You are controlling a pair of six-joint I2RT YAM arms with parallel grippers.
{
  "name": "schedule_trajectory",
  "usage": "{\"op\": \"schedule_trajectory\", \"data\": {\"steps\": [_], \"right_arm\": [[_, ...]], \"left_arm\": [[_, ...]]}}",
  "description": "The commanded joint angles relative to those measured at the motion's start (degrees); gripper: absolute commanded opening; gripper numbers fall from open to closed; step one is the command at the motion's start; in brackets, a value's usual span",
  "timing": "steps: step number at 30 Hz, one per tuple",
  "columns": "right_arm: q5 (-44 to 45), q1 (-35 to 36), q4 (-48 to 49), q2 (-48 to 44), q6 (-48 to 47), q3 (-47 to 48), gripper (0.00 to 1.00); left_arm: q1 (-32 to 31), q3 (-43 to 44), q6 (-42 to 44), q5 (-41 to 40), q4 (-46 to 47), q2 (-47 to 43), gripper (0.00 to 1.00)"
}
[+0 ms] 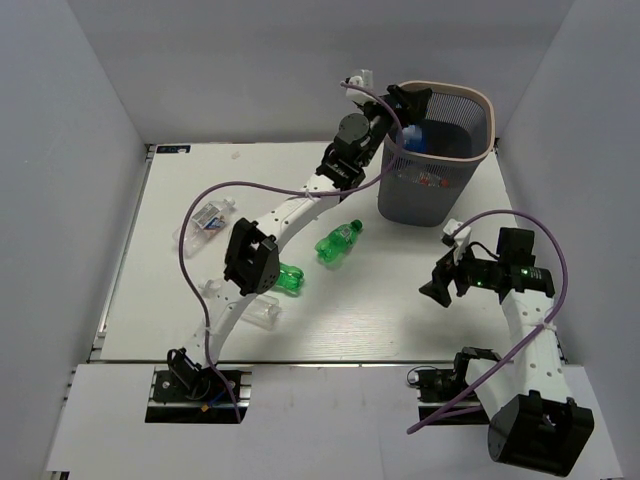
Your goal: Put the plastic bottles in the bin
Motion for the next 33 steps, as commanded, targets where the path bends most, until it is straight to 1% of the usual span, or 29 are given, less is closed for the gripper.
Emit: {"op": "schedule_trajectory", "data": {"steps": [1, 2, 3, 4, 5, 6, 7, 8, 9, 10, 11, 12, 13, 14, 15, 16, 17, 18, 19, 20, 21, 22, 23, 25, 26, 28, 29, 30, 33], "right_arm": [[-10.32, 1.08, 5.87, 0.63, -4.74, -1.52, 0.9], [-10.96, 1.87, 8.07, 1.07, -6.23, -1.87, 0.9], [-11.66, 2.83, 8.88, 2.29, -10.07, -2.31, 0.9], [-12.36, 3.36, 12.11, 3.26, -12.02, -1.97, 0.9], [-12.54, 4.5, 12.84, 4.75, -17.44, -1.79, 0.9], [-12.63, 5.9, 13.02, 8.5, -19.84, -1.01, 0.9], [-12.81, 7.66, 13.11, 9.76, -22.13, 0.57, 0.9], [-12.37, 8.55, 12.76, 11.34, -29.11, 1.54, 0.9], [-11.85, 12.9, 12.41, 12.75, -31.35, 5.12, 0.9], [-10.54, 14.25, 11.88, 17.81, -33.29, 6.55, 0.89], [-9.3, 15.49, 11.53, 19.42, -39.05, 7.87, 0.89], [-8.16, 16.72, 11.09, 22.57, -40.68, 11.88, 0.87], [-7.89, 19.95, 11.0, 25.47, -42.87, 13.23, 0.87], [-5.8, 21.28, 11.43, 28.03, -47.85, 14.37, 0.87], [-4.91, 24.95, 11.87, 30.66, -48.94, 18.12, 0.87], [-4.2, 25.86, 11.88, 32.26, -53.31, 19.38, 0.87], [-3.59, 28.13, 12.14, 34.62, -53.87, 22.0, 0.89], [-0.45, 29.28, 12.66, 35.78, -54.23, 22.81, 0.89], [0.28, 31.3, 13.89, 39.7, -55.45, 26.13, 0.9], [3.07, 32.97, 13.55, 41.22, -56.33, 27.55, 0.9], [3.8, 33.77, 11.46, 42.8, -57.12, 29.05, 0.9], [4.94, 35.78, 10.39, 45.69, -58.26, 33.32, 0.9], [5.9, 36.41, 9.34, 48.33, -58.45, 34.85, 0.9], [7.22, 38.95, 8.19, 51.5, -58.71, 38.46, 0.9], [7.58, 39.57, 7.92, 53.17, -58.71, 39.07, 0.9], [9.86, 41.33, 6.52, 55.73, -59.24, 40.74, 0.9], [10.04, 41.86, 5.56, 58.52, -59.5, 42.32, 0.9], [11.0, 42.82, 2.5, 59.51, -59.76, 44.25, 0.9], [12.67, 43.88, -1.82, 63.73, -60.38, 48.48, 0.9]], "left_arm": [[-0.24, 1.91, 2.54, 1.47, 1.69, -6.16, 1.0], [-0.24, 1.91, 3.33, 2.08, 1.69, -7.3, 1.0], [-0.24, 0.61, 5.08, 3.66, 1.17, -10.53, 1.0], [-0.24, -0.71, 6.4, 4.54, 1.17, -12.73, 1.0], [-0.24, -2.55, 7.98, 6.38, -0.66, -15.37, 1.0], [-0.24, -7.97, 11.57, 7.18, -1.64, -18.53, 1.0], [-0.24, -11.33, 13.52, 7.19, -3.21, -26.04, 1.0], [-0.24, -14.93, 15.8, 7.19, -5.23, -30.21, 1.0], [-0.24, -22.36, 18.08, 5.53, -11.08, -34.34, 1.0], [-1.37, -25.91, 22.11, 2.99, -15.23, -38.47, 1.0], [-1.38, -29.34, 23.28, -3.56, -19.79, -46.77, 1.0], [-1.38, -36.25, 23.29, -6.67, -30.11, -50.6, 1.0], [-1.38, -39.8, 19.2, -9.74, -35.87, -54.38, 1.0], [-1.38, -43.14, 15.85, -15.17, -41.75, -57.81, 1.0], [-1.38, -50.57, 12.86, -17.05, -51.38, -64.81, 1.0], [-1.38, -54.3, 5.78, -18.55, -55.74, -68.18, 1.0], [-1.38, -57.82, 1.71, -19.43, -59.7, -71.17, 1.0], [-1.38, -64.12, -1.81, -19.44, -62.79, -73.9, 1.0], [-1.38, -66.62, -8.98, -18.92, -68.82, -78.11, 1.0], [-1.38, -70.91, -12.18, -18.39, -71.14, -79.71, 1.0], [-1.38, -72.95, -15.09, -18.39, -72.82, -81.21, 1.0], [-1.38, -74.62, -18.16, -17.52, -76.4, -82.53, 1.0], [-1.38, -77.25, -25.15, -17.51, -78.09, -84.37, 1.0], [-1.38, -78.68, -31.0, -16.98, -83.19, -84.92, 1.0], [-1.38, -79.38, -34.77, -16.98, -84.25, -85.52, 1.0], [-1.38, -80.17, -38.3, -15.85, -85.84, -86.06, 1.0], [-1.38, -80.18, -40.93, -15.84, -87.24, -86.67, 1.0], [-1.38, -80.18, -41.74, -15.84, -87.25, -87.2, 1.0], [-1.38, -80.18, -43.24, -16.54, -89.45, -87.72, 1.0]]}}
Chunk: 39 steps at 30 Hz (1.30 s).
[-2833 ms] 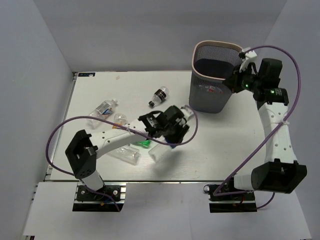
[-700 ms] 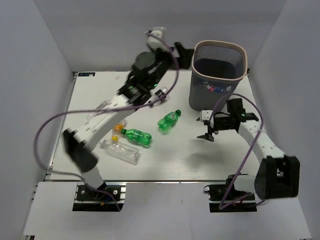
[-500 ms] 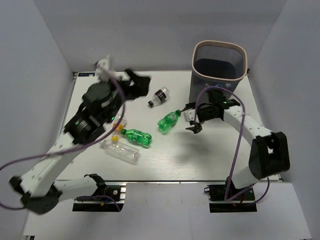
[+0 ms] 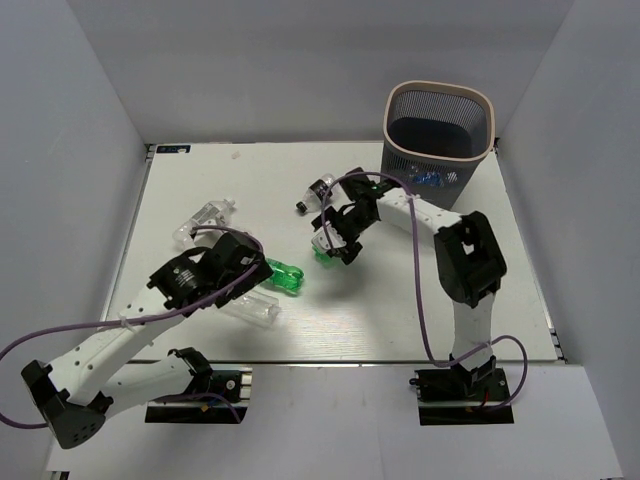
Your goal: Put the plastic bottles in the bin
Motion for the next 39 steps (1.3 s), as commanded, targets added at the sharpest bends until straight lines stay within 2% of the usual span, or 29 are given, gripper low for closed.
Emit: {"op": "schedule_trajectory", "data": {"steps": [1, 7, 12, 16, 19, 20, 22, 23, 24, 26, 27, 30, 32, 34, 35, 36, 37, 38, 39], "right_arm": [[3.0, 1.48, -7.69, 2.82, -2.16, 5.03, 0.9], [7.74, 2.63, -5.49, 7.91, 3.9, 6.43, 0.89], [10.47, 2.72, -8.84, 11.34, 7.94, 9.87, 0.77], [14.51, 2.54, -6.91, 11.0, 10.85, 6.81, 0.77], [16.45, 2.19, -6.55, 10.91, 14.53, 5.83, 0.67], [15.84, 2.1, -6.82, 10.82, 16.63, 6.44, 0.55], [14.43, 1.75, -9.27, 10.21, 18.4, 7.4, 0.43], [13.03, 1.58, -9.89, 8.38, 19.54, 7.67, 0.38], [10.5, 1.31, -10.76, 7.49, 20.25, 7.67, 0.27], [5.58, 0.96, -13.84, 3.72, 23.14, 10.2, 0.18], [1.72, 0.87, -14.81, 1.79, 24.2, 11.18, 0.11], [-6.81, 0.26, -18.94, -3.21, 34.12, 21.43, 0.02], [-10.7, -0.88, -16.41, -3.85, 46.3, 26.36, 0.02], [-13.25, -2.11, -10.71, -7.89, 56.14, 29.29, 0.02], [-13.43, -2.73, -2.85, -8.94, 62.38, 29.47, 0.02], [-13.52, -3.08, -0.17, -11.3, 65.32, 28.77, 0.02], [-11.78, -4.04, 2.47, -13.5, 73.44, 28.42, 0.02], [-10.46, -4.49, 10.76, -15.7, 76.22, 27.02, 0.02], [-7.49, -4.84, 13.46, -17.64, 78.42, 25.62, 0.04]], "left_arm": [[-0.16, 1.37, -10.83, -3.58, -6.32, -2.25, 1.0], [0.54, -2.57, -12.15, -4.47, -6.25, -2.25, 1.0], [0.54, -8.02, -12.85, -3.94, 0.15, -1.64, 1.0], [0.54, -12.07, -12.85, -4.73, 4.46, 1.44, 1.0], [0.54, -12.08, -12.85, -4.73, 5.0, 4.52, 1.0], [0.54, -11.56, -12.15, -4.73, 5.0, 5.22, 1.0], [0.54, -11.55, -12.15, -4.73, 4.48, 6.54, 1.0], [0.54, -11.55, -12.15, -4.73, 4.48, 6.54, 1.0], [0.54, -12.25, -12.15, -4.73, 4.48, 6.54, 1.0], [0.54, -12.95, -12.15, -4.73, 5.17, 6.02, 1.0], [0.54, -14.09, -12.15, -4.73, 6.05, 6.02, 1.0], [0.54, -16.64, -12.15, -5.25, 8.78, 3.91, 1.0], [0.54, -17.34, -12.15, -5.26, 10.01, 3.91, 1.0], [0.54, -17.35, -12.15, -4.64, 10.01, 5.83, 1.0], [0.54, -17.35, -12.15, -3.86, 10.01, 6.8, 1.0], [0.54, -17.35, -12.15, -3.85, 10.71, 7.59, 1.0], [0.02, -16.74, -12.15, -3.85, 10.72, 9.08, 1.0], [0.02, -16.74, -12.15, -3.85, 10.72, 9.61, 1.0], [0.02, -16.74, -12.15, -3.85, 12.19, 9.62, 1.0]]}}
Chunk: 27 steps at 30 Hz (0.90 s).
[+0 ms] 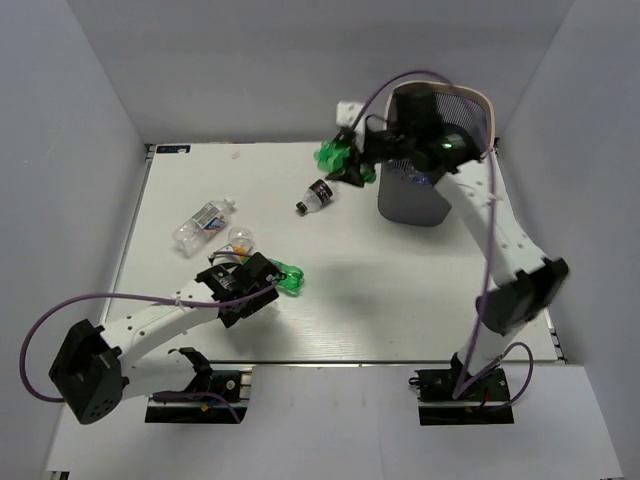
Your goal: Put the plastic bottles in the bin
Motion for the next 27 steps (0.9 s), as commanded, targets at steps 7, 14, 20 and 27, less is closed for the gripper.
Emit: {"op": "schedule_trajectory", "data": {"steps": [7, 14, 20, 27], "right_arm": [[28.42, -10.72, 38.92, -14.12, 34.0, -14.62, 0.0], [27.37, -20.32, 34.27, -10.17, 36.81, -14.18, 0.1], [23.87, -25.86, 31.73, -3.42, 36.03, -9.29, 0.65], [14.02, -28.06, 33.73, -8.56, 35.23, -12.06, 0.9]], "left_arm": [[-0.18, -0.63, -6.59, -4.51, 4.75, 2.44, 1.0], [-0.18, -3.71, -6.59, -4.51, 7.73, 1.3, 1.0], [-0.18, -4.23, -5.98, -5.04, 7.73, 0.68, 1.0], [-0.18, -6.43, -5.36, -6.18, 10.81, 0.15, 1.0]]}}
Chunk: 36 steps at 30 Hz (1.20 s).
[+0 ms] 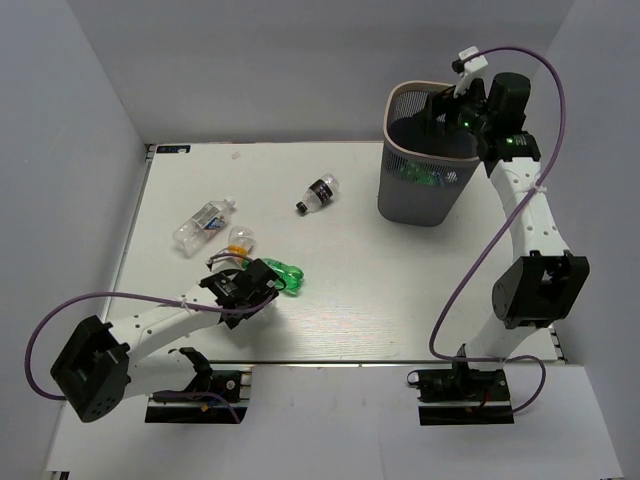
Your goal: Put the plastic bottles in the bin
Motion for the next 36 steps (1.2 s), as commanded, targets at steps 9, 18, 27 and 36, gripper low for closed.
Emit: {"op": "schedule_trajectory", "data": {"steps": [9, 18, 27, 36], "right_arm": [[-25.35, -2.32, 6.65, -23.11, 2.85, -21.84, 0.9], [-42.67, -2.33, -14.88, -31.73, -14.31, -31.7, 0.37], [-43.22, -3.82, -33.96, -34.27, -40.55, -45.76, 0.03], [-32.67, -3.12, -39.4, -35.68, -52.15, -52.36, 0.9]], "left_arm": [[-0.18, -0.6, -1.16, -1.79, 4.68, 8.55, 0.98], [-1.76, 4.68, 1.65, 2.08, -1.37, -0.01, 0.12], [-2.91, 22.59, 9.52, -2.31, -11.06, -16.07, 0.0], [-1.41, 29.71, 42.31, 15.85, 45.51, 1.15, 0.0]]}}
